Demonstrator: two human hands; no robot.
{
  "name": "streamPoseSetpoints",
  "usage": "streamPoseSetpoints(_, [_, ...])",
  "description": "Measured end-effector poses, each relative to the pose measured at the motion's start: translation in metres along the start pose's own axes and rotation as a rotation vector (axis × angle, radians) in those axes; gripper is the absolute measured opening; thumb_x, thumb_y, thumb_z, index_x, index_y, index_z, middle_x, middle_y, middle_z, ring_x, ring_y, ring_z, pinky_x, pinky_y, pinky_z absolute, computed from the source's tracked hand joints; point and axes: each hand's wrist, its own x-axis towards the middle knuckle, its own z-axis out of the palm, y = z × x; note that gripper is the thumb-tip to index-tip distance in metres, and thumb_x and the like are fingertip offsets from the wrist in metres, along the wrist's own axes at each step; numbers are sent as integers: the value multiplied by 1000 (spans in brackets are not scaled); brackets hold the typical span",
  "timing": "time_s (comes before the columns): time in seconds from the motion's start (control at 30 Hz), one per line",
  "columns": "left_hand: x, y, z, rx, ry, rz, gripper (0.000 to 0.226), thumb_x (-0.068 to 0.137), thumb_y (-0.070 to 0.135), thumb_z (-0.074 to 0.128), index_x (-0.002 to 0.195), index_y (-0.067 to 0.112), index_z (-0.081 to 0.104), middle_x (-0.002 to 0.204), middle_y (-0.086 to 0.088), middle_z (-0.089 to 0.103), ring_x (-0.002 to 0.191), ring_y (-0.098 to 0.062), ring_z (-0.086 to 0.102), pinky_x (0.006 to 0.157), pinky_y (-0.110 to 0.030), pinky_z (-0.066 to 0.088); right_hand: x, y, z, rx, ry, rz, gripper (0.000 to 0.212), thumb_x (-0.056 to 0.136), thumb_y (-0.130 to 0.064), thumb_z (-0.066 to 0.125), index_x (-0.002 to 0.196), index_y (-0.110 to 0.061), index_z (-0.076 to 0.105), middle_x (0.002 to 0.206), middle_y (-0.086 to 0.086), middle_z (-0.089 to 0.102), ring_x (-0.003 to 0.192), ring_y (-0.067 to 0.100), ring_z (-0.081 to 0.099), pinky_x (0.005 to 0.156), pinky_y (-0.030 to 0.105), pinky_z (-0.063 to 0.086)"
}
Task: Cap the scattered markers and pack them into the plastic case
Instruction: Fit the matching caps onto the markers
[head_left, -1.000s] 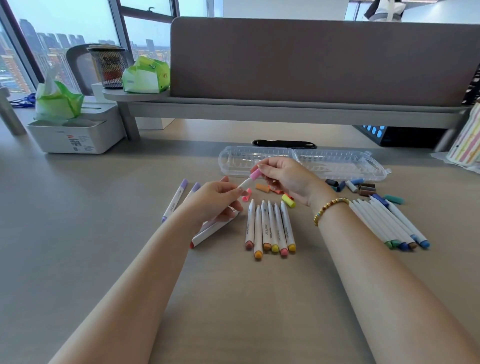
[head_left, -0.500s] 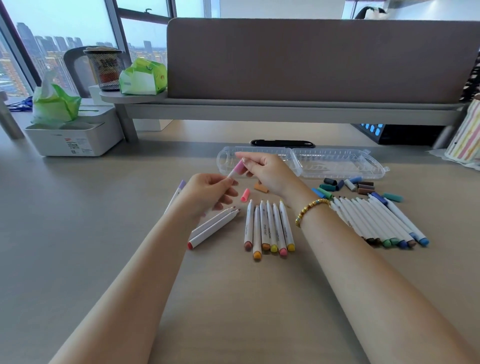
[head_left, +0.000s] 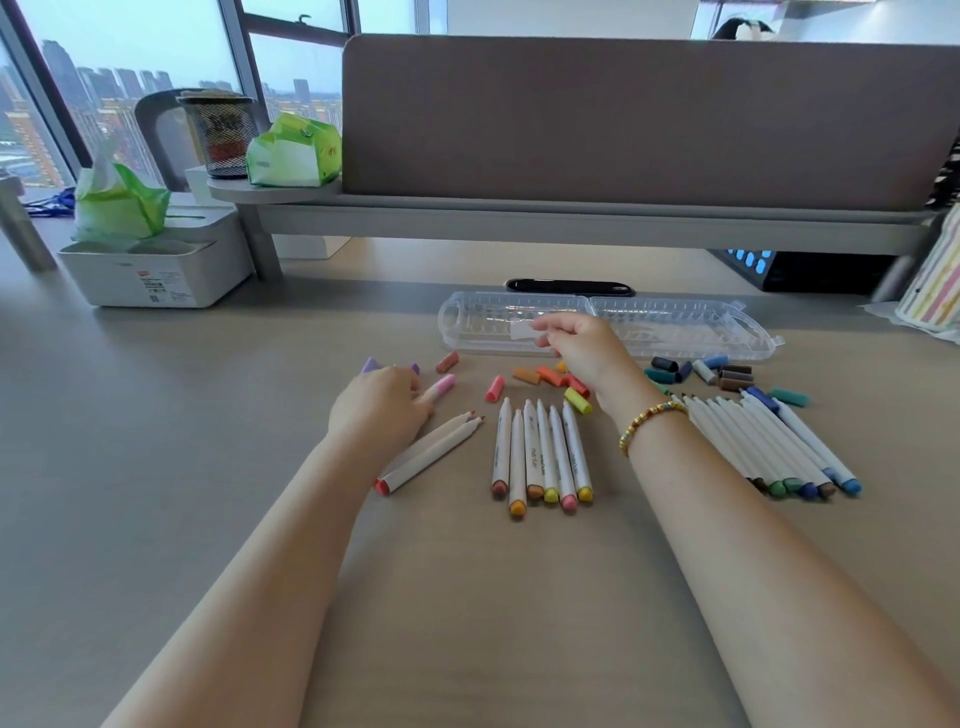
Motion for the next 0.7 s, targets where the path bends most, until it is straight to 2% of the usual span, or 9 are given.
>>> streamPoseSetpoints(0.13, [0,2,1,93,34,12,35,94,39,43,111,11,57,111,-9,60,116,-27,47,82,-33,45,-1,3,-4,-67,-42,31,30,99,-11,39,120,-15,60,124,5,59,108,19,56,79,28,44])
streamPoseSetpoints(0.27, [-1,7,1,34,82,67,30,94,37,46,115,17,56,114,-7,54,111,-26,48,87,-32,40,0,5,-13,-229,-122,65,21,96,-12,47,106,-17,65,116,7,62,99,23,59,86,36,49])
streamPoseSetpoints(0.33, [-5,15,-2,-42,80,136,24,92,37,51,106,20,60,105,-3,54,104,-22,50,83,-28,36,2,6,-20,-282,-181,80,14,94,-12,52,98,-16,65,104,4,61,89,19,56,79,31,49])
streamPoseSetpoints(0.4, [-9,24,-5,-67,30,203,18,90,39,55,98,24,61,97,2,52,97,-16,49,81,-22,27,1,4,-26,-328,-241,82,10,93,-13,56,97,-15,65,92,-1,58,81,13,53,66,23,45])
streamPoseSetpoints(0.5, [-14,31,-8,-14,-58,248,22,89,46,54,96,27,61,92,7,52,93,-9,44,87,-24,19,1,0,-32,-431,-321,84,16,92,-19,57,105,-14,65,99,0,58,85,12,52,62,21,40])
streamPoseSetpoints(0.57, [-15,27,-8,41,-117,244,27,89,46,54,102,24,62,92,6,54,102,-11,46,104,-29,15,0,-2,-33,-538,-411,91,17,92,-22,58,106,-16,65,103,1,58,91,14,52,63,20,40])
streamPoseSetpoints(0.6, [-14,24,-9,57,-151,236,28,89,45,55,104,22,61,91,5,53,113,-15,46,111,-32,7,-1,-3,-33,-597,-462,95,16,92,-24,58,105,-17,65,103,0,57,89,14,51,60,19,39])
streamPoseSetpoints(0.67, [-13,20,-9,69,-219,221,26,89,41,57,102,19,58,91,3,52,136,-22,30,115,-34,-6,-2,-4,-33,-699,-533,104,17,91,-29,60,104,-20,64,101,-1,56,83,12,50,56,19,36])
streamPoseSetpoints(0.7, [-13,19,-9,69,-239,214,23,89,39,57,99,18,56,96,0,54,141,-24,22,115,-35,-6,-2,-4,-33,-734,-546,109,19,90,-32,60,104,-20,64,100,-1,55,84,12,50,56,20,36])
